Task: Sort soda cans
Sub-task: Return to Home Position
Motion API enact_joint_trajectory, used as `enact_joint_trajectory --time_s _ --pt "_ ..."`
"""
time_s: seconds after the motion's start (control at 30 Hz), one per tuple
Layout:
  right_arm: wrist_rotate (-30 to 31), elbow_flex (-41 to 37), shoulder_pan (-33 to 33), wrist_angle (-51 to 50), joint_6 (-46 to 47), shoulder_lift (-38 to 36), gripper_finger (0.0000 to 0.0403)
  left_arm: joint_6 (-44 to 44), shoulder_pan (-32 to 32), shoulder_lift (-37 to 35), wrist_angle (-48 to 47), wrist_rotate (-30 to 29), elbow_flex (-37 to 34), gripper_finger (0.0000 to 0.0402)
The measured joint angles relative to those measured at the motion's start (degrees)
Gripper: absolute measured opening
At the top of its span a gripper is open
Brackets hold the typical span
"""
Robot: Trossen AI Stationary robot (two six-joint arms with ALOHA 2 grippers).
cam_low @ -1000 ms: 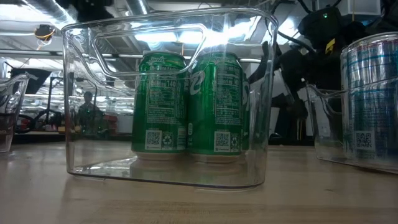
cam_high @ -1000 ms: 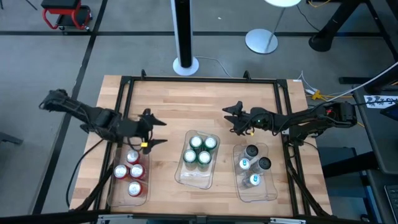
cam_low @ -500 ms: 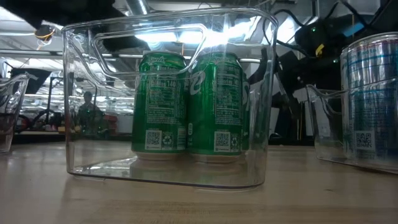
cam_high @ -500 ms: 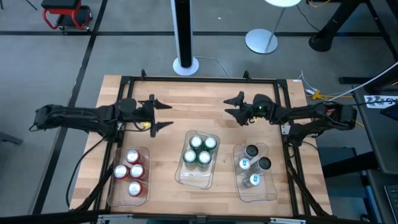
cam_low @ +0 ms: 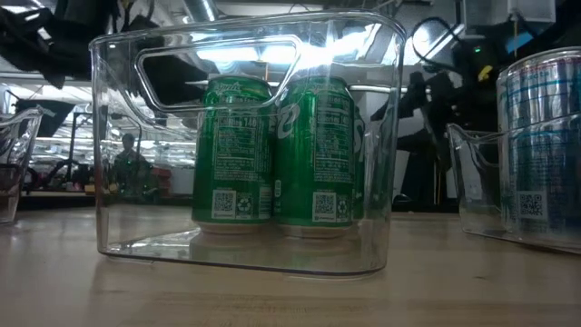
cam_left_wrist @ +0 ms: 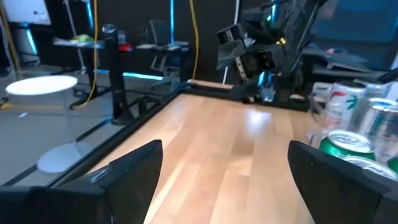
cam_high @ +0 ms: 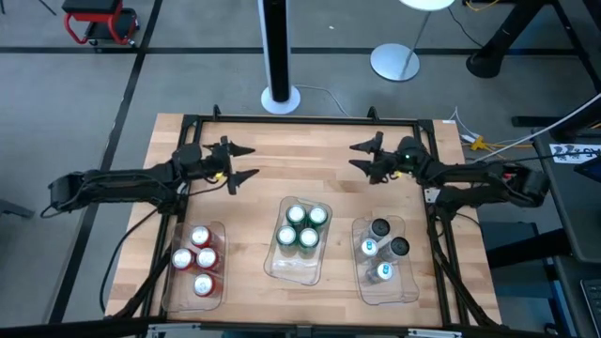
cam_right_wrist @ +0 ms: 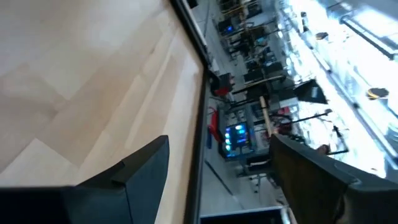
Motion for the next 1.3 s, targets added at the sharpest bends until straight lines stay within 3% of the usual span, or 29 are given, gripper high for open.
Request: enact_joint_trajectory --time_s 0.5,0.7,0.93,1.3 --pt "0.8 -11.7 -0.1 -0.4 1.8 -19.8 0.0278 -2.0 1.3 -0.3 12.3 1.7 -9.4 0.0333" --pt "-3.9 -13.4 -0.1 -3.3 3.6 -25.7 0.0278 -3.1 1.3 -0.5 17.6 1.7 -12.6 0.0333" --pt "8.9 -14.4 -0.1 -9.8 5.0 -31.9 0.0278 -3.1 1.3 -0.5 18.1 1.7 -12.9 0.0333" --pt "9.5 -14.5 5.0 -18.0 3.7 -40.4 0.0278 -2.8 1.3 -0.5 18.3 1.8 -12.9 0.0333"
